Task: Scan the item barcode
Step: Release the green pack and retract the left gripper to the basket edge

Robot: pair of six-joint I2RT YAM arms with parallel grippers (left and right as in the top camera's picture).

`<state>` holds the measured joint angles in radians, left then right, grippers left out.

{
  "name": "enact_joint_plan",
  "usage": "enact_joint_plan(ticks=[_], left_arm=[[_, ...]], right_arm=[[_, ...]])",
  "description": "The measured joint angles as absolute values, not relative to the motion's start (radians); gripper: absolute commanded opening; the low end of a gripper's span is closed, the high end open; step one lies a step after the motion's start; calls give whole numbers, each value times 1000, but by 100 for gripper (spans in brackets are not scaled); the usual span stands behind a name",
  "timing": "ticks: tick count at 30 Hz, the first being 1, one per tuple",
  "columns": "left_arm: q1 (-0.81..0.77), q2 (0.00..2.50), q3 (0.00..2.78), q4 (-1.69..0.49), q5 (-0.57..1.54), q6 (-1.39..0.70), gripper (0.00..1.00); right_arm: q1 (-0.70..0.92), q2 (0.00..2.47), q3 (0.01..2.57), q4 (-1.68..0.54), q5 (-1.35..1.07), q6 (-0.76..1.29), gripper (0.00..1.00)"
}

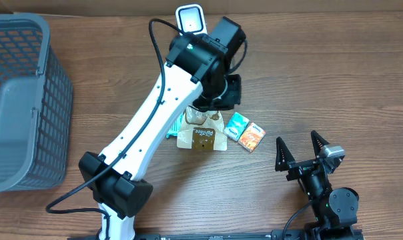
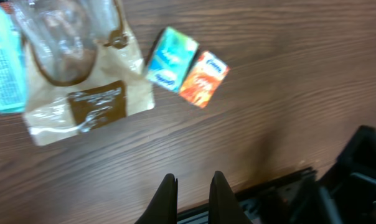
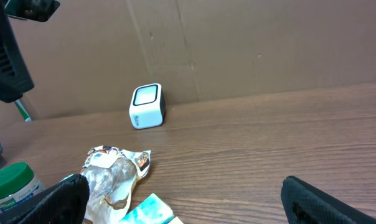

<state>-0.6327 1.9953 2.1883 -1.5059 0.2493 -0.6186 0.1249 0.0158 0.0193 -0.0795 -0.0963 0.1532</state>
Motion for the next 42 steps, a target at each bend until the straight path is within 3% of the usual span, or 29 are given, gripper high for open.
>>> enact_joint_plan(ticks=[16, 28, 31, 33, 42], left_arm=[[-339, 1995, 2188, -1683, 150, -381, 4], [-143, 1995, 2188, -1670, 114, -240, 4], [-51, 1995, 2187, -1628, 107, -164, 33], [9, 1995, 2186, -1588, 93, -137, 100], [187, 1995, 2186, -1533, 77, -94, 100]], right_arm=[[125, 16, 19, -79, -97, 153, 100], [125, 16, 19, -80, -97, 153, 100], [125, 16, 19, -80, -96, 153, 100], [125, 16, 19, -80, -96, 153, 100], [125, 16, 19, -79, -96, 154, 100]])
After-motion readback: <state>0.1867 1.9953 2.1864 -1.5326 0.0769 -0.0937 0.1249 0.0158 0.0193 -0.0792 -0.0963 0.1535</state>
